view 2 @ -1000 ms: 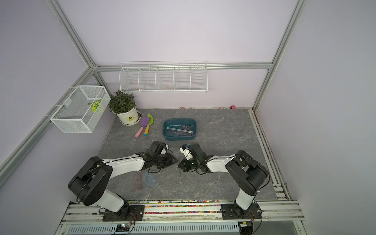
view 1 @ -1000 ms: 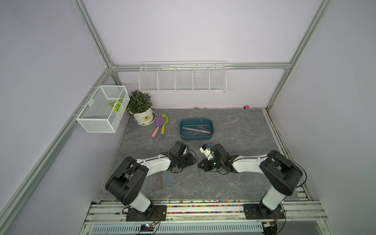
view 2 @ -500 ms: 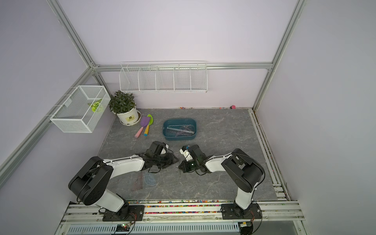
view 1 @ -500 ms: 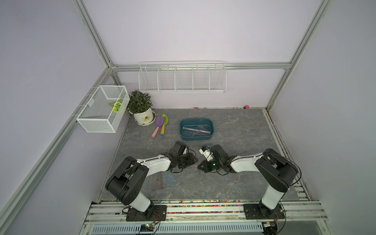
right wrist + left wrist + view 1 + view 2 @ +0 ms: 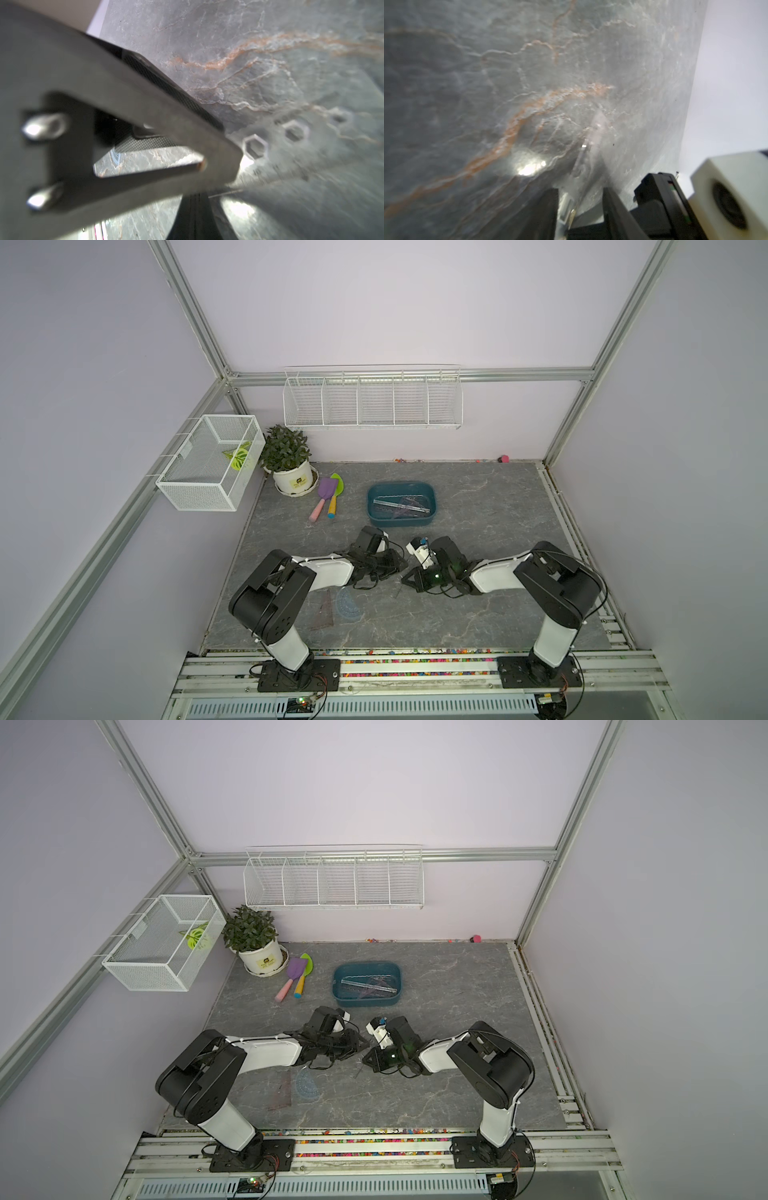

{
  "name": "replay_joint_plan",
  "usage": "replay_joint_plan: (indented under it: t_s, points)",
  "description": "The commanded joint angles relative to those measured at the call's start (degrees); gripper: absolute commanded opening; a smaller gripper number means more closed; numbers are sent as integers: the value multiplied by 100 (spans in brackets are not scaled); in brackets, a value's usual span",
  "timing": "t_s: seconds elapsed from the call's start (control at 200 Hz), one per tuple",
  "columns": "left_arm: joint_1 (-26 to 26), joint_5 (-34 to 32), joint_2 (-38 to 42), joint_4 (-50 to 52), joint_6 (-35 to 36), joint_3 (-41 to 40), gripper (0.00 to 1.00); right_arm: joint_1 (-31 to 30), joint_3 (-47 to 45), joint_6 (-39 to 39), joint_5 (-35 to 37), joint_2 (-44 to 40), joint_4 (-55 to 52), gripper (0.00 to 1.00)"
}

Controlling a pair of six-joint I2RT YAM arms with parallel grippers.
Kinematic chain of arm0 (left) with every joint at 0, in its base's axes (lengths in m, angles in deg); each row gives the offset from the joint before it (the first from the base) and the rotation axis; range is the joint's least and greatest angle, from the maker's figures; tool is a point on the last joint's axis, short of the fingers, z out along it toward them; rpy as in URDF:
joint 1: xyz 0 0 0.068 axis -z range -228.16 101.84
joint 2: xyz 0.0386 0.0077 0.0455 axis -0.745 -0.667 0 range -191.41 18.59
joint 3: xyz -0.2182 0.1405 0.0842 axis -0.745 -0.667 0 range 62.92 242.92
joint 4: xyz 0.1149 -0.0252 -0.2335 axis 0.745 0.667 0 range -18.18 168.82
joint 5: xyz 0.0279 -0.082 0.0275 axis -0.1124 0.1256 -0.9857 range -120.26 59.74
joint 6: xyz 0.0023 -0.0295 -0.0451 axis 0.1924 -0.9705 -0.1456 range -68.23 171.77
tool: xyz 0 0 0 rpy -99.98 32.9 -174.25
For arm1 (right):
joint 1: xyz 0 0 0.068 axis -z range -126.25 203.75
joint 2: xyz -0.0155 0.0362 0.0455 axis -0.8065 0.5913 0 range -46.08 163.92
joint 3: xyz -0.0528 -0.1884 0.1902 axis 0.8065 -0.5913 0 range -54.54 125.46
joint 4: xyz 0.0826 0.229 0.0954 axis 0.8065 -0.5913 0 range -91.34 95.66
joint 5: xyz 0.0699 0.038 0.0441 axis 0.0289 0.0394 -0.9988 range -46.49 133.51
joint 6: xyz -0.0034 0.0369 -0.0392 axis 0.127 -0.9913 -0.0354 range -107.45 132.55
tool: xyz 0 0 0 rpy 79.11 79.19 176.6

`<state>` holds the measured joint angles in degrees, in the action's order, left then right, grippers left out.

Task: Put the scattered rulers into the storage box
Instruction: Pick up the ruler from the center of the board.

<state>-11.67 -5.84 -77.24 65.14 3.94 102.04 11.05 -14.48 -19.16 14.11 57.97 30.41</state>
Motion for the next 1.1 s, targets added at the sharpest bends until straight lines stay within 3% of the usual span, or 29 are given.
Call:
replay_joint_plan:
  t_s: [0.0,0.105,0.56,1.095]
  points:
    - [42,-258,-410,983,-11,-409,26,78,-156,19,177,274,-326,5]
    - [64,-246,-346,999,-12,-490,19,90,-189,4,181,313,-288,5]
    - [139,-159,451,1263,114,-851,9,163,-296,-51,260,296,-232,4]
    - [154,-179,296,1018,83,-715,11,162,-191,-143,132,540,-240,3]
